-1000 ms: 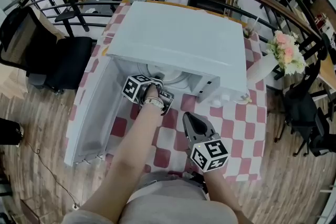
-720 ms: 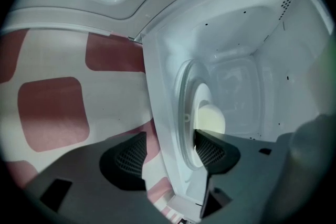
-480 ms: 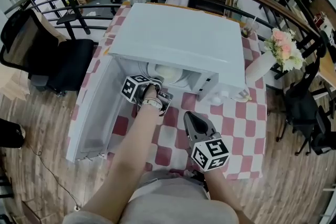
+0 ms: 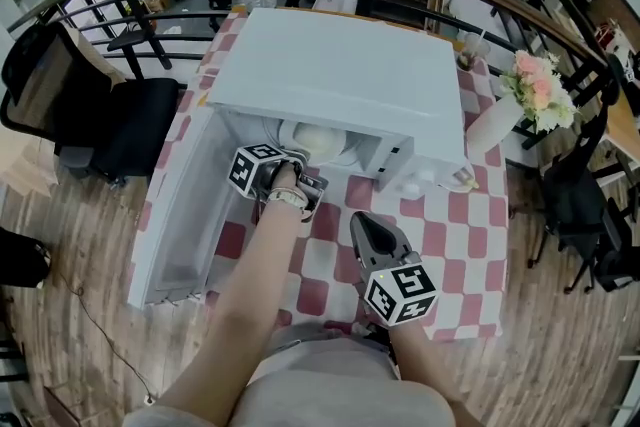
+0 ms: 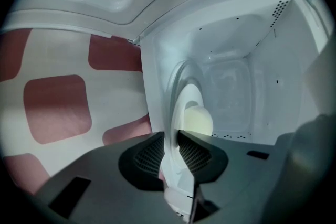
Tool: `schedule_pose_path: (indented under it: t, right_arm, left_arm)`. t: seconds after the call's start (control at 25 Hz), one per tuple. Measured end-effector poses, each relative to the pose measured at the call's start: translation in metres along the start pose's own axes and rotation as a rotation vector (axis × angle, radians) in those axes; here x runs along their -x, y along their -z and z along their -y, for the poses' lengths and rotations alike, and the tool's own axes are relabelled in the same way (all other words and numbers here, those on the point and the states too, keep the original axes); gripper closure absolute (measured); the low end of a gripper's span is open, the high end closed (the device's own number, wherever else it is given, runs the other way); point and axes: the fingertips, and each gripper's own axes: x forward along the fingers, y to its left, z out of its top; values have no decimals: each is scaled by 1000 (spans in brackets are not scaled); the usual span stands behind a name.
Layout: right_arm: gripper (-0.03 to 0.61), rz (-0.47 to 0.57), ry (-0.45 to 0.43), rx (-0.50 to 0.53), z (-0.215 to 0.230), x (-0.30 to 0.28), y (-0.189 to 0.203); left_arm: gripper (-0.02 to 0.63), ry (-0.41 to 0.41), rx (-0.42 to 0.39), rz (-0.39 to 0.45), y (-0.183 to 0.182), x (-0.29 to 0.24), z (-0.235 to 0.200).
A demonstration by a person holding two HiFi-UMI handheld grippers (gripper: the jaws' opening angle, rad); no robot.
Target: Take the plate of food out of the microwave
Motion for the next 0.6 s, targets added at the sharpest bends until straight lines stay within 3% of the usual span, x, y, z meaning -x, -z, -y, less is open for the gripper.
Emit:
schedule_pose_path:
  t: [0.44,0.6]
  right_arm:
    - [554,8,12,-5,1,2,0]
    - [552,10,6,-3,-3,3,1]
  left_arm:
    - [574,53,4,4,-1,10,3]
    - [583,112,5,14,0,15,4]
